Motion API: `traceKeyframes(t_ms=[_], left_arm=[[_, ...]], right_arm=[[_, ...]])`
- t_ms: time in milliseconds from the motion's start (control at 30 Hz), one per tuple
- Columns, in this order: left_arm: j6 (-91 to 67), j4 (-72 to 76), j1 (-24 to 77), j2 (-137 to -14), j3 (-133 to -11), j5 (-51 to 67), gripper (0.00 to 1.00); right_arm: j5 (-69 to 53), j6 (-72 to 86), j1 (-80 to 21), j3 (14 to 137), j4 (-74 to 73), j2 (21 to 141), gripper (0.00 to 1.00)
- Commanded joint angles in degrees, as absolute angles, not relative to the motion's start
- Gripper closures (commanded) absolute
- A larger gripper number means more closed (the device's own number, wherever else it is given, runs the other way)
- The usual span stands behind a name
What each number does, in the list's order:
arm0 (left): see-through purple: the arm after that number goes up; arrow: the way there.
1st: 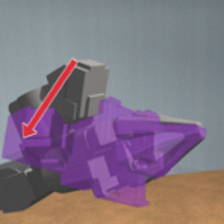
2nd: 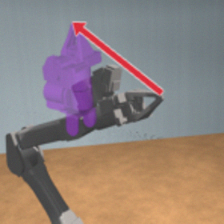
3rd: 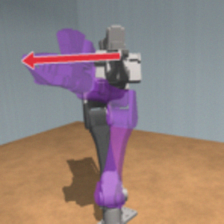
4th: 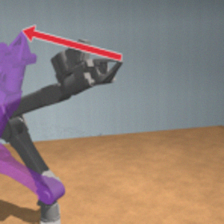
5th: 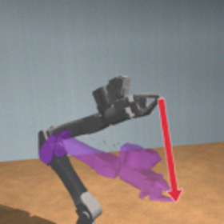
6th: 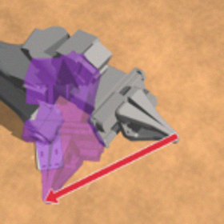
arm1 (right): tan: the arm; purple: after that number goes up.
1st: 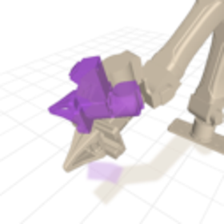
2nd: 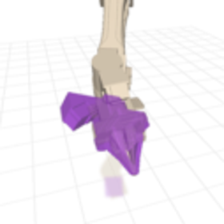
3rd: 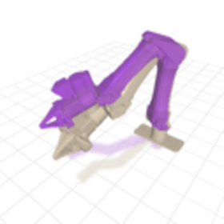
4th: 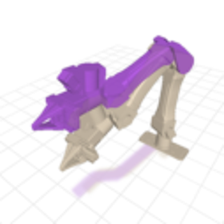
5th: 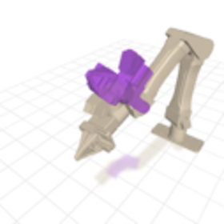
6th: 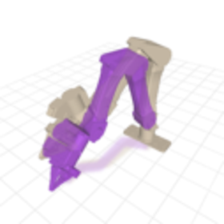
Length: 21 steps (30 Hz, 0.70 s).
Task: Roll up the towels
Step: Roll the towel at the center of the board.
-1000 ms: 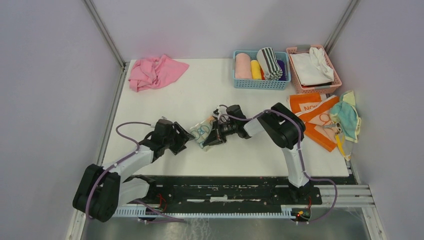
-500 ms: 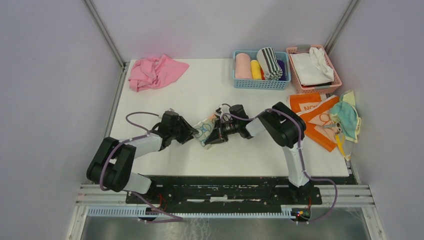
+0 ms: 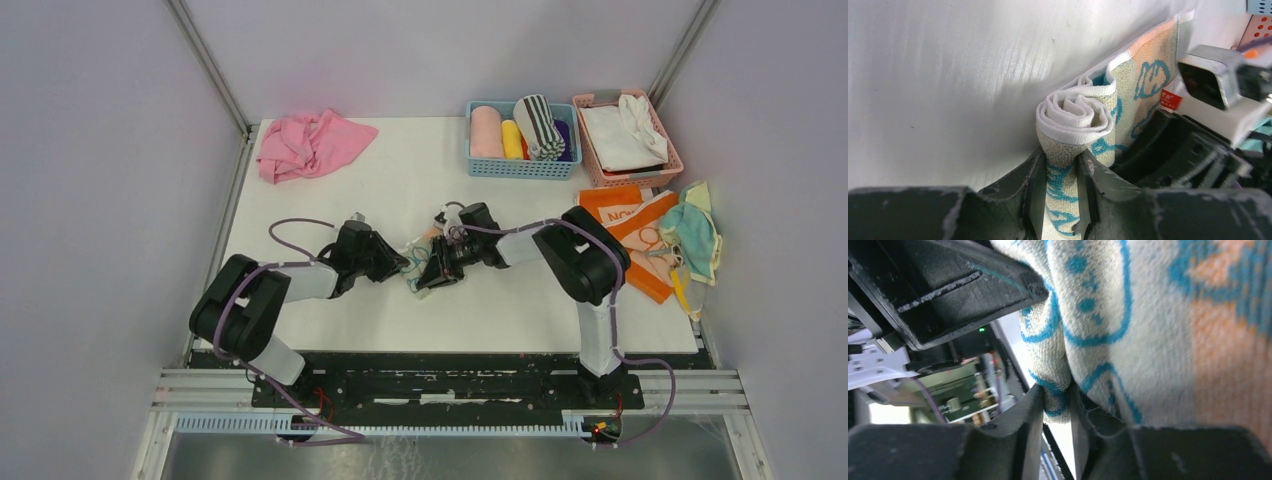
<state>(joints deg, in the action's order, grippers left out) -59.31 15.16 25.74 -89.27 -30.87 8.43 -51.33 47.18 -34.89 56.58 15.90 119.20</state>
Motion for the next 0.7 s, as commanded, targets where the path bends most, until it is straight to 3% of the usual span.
traceKeyframes(t_ms=[0,167,300,667], left_arm=[[-60.1,8.1,26.3,-93.0,-28.3,2.3,0.67],[-61.1,7.2,26.4,-92.3,-27.5,1.1,0.68],[-61.4,5.8,26.5,-91.4,-27.8,0.3,0.69],[-63.0,4.4,27.3,-90.0,-27.6,-0.1,0.68]], right_arm=[[-36.1,33.8,-36.1,55.2,-2.7,110.7,0.63],[-19.0,23.5,-41.0,57.9,-14.8,98.1,0.49],[-0.2,17.0,-49.0,58.0,-15.9,92.4,0.41],[28.0,3.9,-67.3,61.3,-6.4,97.7,0.43]])
